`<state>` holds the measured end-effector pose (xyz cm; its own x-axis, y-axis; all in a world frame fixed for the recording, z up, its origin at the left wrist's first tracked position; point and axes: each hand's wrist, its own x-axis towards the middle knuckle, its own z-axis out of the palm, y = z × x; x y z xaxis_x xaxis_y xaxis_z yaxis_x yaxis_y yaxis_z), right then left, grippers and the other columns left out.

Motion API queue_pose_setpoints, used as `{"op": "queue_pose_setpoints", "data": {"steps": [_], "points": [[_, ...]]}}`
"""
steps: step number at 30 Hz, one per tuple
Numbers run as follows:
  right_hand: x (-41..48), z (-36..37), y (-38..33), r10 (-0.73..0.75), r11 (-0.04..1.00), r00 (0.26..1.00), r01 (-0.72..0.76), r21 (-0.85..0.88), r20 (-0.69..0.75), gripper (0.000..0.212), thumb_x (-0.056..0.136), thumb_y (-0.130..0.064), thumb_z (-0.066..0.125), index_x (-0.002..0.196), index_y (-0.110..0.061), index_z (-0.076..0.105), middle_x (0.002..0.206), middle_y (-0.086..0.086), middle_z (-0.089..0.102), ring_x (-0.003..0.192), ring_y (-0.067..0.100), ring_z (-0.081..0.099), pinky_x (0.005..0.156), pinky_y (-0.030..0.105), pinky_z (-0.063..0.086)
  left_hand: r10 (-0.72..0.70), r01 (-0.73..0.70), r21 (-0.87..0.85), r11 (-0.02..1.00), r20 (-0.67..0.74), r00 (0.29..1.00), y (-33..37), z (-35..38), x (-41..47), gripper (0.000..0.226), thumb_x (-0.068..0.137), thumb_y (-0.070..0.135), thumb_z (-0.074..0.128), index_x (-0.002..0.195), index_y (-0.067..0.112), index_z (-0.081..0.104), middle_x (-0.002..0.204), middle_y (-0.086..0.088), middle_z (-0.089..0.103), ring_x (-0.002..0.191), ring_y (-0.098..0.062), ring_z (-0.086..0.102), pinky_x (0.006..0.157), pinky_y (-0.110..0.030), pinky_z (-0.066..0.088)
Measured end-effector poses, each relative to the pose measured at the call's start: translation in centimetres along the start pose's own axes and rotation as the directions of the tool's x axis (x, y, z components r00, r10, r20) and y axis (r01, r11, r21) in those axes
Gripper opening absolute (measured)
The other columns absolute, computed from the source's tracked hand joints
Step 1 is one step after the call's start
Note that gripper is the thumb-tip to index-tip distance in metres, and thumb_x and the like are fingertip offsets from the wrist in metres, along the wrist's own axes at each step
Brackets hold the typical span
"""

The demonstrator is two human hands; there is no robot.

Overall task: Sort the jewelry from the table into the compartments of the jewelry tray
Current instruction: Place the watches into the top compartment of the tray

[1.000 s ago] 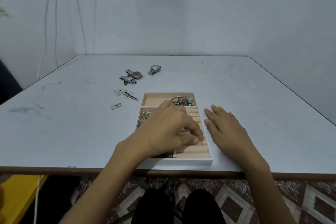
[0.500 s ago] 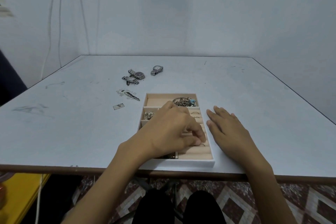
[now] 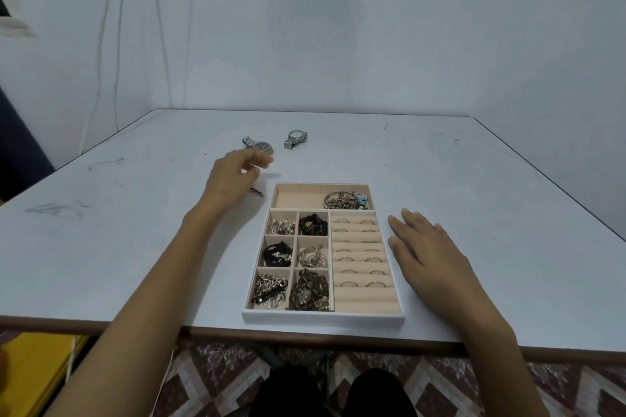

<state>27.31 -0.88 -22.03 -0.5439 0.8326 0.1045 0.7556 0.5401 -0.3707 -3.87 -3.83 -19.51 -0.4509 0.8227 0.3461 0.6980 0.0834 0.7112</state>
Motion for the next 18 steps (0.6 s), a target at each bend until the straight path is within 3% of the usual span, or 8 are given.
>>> {"op": "queue_pose_setpoints", "data": {"steps": [3,6,10,14,18], "points": [[0.1,0.0,0.0,0.005,1.0,1.0,-0.005,0.001,0.003,0.049,0.103,-0.037,0.023,0.152,-0.028,0.021,0.161,-0.008,0.011,0.147,0.005,0.003,0.117,0.024,-0.003,-0.056,0.055,0.286,0.957,-0.003,0.998,-2.9,0.7,2.3,0.043,0.09,-0.003,0.042,0.126,0.015,0.057,0.138,-0.008,0.047,0.127,-0.029,0.043,0.1,-0.039,0.038],[0.2,0.0,-0.1,0.015,1.0,1.0,-0.015,-0.005,0.017,0.049,0.103,-0.038,0.022,0.152,-0.029,0.02,0.161,-0.01,0.009,0.147,0.005,0.002,0.117,0.024,-0.003,-0.052,0.016,0.488,0.873,0.059,0.997,-3.9,1.2,3.2,0.051,0.094,0.003,0.037,0.143,0.016,0.038,0.154,-0.003,0.029,0.135,-0.032,0.03,0.104,-0.044,0.028],[0.3,-0.1,-0.1,0.026,1.0,0.999,-0.026,-0.018,0.034,0.049,0.104,-0.037,0.021,0.152,-0.03,0.016,0.161,-0.011,0.005,0.147,0.003,-0.001,0.117,0.024,-0.005,-0.003,-0.038,0.569,0.821,0.07,0.998,-4.5,1.3,3.5,0.053,0.092,0.005,0.038,0.144,0.018,0.037,0.15,-0.004,0.036,0.129,-0.032,0.036,0.098,-0.044,0.031],[0.4,-0.2,-0.3,0.037,0.999,0.998,-0.036,-0.031,0.047,0.05,0.104,-0.036,0.02,0.153,-0.03,0.014,0.161,-0.011,0.003,0.147,0.003,-0.002,0.117,0.024,-0.006,0.061,0.001,0.627,0.779,-0.078,0.995,-4.8,0.5,3.3,0.044,0.089,0.015,0.049,0.133,0.015,0.051,0.131,-0.012,0.048,0.117,-0.034,0.04,0.09,-0.043,0.032],[0.3,-0.2,-0.3,0.037,0.998,0.998,-0.034,-0.052,0.047,0.05,0.103,-0.037,0.018,0.152,-0.031,0.013,0.161,-0.011,0.003,0.147,0.003,-0.002,0.116,0.023,-0.006,0.023,0.043,0.62,0.783,-0.098,0.995,-5.4,0.1,3.2,0.034,0.092,0.02,0.047,0.123,0.019,0.06,0.131,-0.007,0.047,0.124,-0.029,0.036,0.098,-0.041,0.026]]}}
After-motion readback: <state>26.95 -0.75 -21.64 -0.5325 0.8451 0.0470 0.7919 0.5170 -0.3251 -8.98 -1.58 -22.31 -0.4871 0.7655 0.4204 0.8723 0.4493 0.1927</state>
